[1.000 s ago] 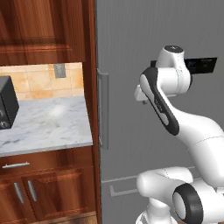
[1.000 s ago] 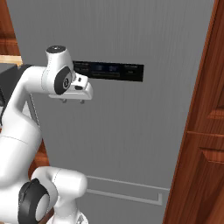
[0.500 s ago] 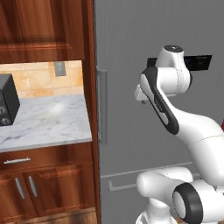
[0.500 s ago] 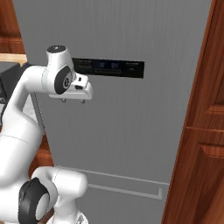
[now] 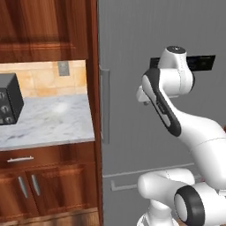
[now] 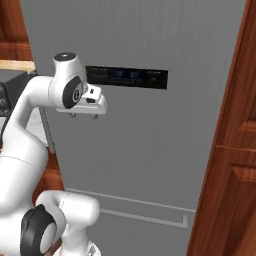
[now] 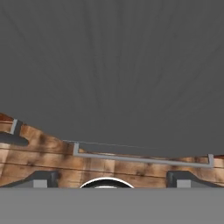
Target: Navigate to the stove.
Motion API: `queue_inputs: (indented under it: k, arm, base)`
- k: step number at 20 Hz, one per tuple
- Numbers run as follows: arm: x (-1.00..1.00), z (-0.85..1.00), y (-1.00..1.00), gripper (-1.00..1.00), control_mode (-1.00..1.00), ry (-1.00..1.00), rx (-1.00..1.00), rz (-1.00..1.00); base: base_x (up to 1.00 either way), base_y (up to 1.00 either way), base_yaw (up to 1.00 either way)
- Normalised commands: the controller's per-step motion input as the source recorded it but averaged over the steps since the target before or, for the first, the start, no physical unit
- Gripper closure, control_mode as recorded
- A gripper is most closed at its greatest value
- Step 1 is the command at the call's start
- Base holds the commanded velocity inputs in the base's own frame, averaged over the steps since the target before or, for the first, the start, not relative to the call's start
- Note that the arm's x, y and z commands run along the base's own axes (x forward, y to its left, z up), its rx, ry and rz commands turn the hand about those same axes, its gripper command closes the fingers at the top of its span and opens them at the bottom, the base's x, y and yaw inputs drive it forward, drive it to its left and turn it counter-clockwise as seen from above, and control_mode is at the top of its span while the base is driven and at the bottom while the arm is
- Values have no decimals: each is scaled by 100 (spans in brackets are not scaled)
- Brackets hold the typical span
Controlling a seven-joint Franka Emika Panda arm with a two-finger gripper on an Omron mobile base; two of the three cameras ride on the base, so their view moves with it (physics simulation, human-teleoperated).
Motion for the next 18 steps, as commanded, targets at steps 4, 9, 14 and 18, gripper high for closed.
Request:
queue_inputs:
  k: [4,9,14,18]
  arm:
    - [0,0,0,-100,100,0,0,0]
    - [0,0,0,-100,100,0,0,0]
    - [0,0,0,-100,100,0,0,0]
    - [0,0,0,-100,100,0,0,0]
  base:
    - [-5,30,41]
    - [-6,50,56]
    - [-8,56,63]
    - [-10,52,65]
